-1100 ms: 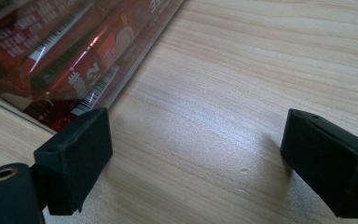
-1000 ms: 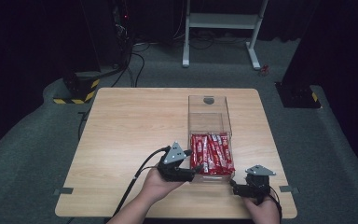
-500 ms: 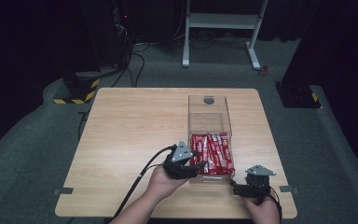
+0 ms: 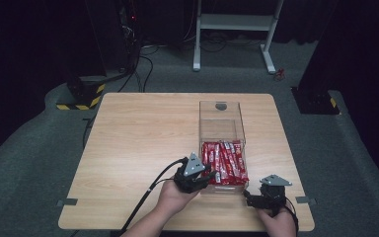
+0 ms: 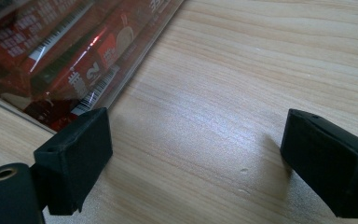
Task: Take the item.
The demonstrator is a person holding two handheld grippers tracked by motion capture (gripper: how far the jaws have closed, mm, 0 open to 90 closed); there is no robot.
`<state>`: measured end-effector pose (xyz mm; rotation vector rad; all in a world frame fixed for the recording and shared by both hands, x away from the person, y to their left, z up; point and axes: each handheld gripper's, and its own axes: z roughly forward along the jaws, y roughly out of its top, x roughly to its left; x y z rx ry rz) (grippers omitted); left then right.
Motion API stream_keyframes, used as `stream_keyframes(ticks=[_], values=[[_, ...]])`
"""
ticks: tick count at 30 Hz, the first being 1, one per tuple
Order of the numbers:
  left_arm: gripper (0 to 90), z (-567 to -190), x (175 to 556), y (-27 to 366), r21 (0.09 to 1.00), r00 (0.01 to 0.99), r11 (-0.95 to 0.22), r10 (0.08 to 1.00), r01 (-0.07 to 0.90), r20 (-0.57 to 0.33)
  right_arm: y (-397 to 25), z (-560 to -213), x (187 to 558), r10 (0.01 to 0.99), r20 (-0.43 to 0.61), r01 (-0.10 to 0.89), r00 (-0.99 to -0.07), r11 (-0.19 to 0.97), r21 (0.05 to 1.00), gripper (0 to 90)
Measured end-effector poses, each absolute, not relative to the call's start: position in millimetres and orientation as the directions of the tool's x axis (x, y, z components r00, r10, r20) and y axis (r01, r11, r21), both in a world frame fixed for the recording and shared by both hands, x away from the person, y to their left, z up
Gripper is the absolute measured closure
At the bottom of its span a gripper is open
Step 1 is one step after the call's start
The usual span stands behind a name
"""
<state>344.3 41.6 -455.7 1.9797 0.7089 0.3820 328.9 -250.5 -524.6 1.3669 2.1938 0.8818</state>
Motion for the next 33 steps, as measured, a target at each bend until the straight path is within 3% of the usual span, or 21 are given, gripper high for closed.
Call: stream_keyframes(ticks=[6, 11, 33], values=[[82.2, -459, 345, 43, 0.872, 0.792, -0.359, 0.608, 0.334, -0.053, -250, -525, 329, 0.9, -0.011, 0.642, -0.437, 0.32, 0.697, 8.7], [88.1, -460, 345, 45, 0.871, 0.79, -0.343, 0.607, 0.353, -0.081, -250, -525, 329, 0.9, -0.012, 0.642, -0.436, 0.32, 0.697, 8.7], [89.9, -454, 338, 66, 0.907, 0.791, -0.224, 0.589, 0.356, -0.165, -250, -525, 329, 0.9, -0.012, 0.642, -0.436, 0.32, 0.697, 8.7]])
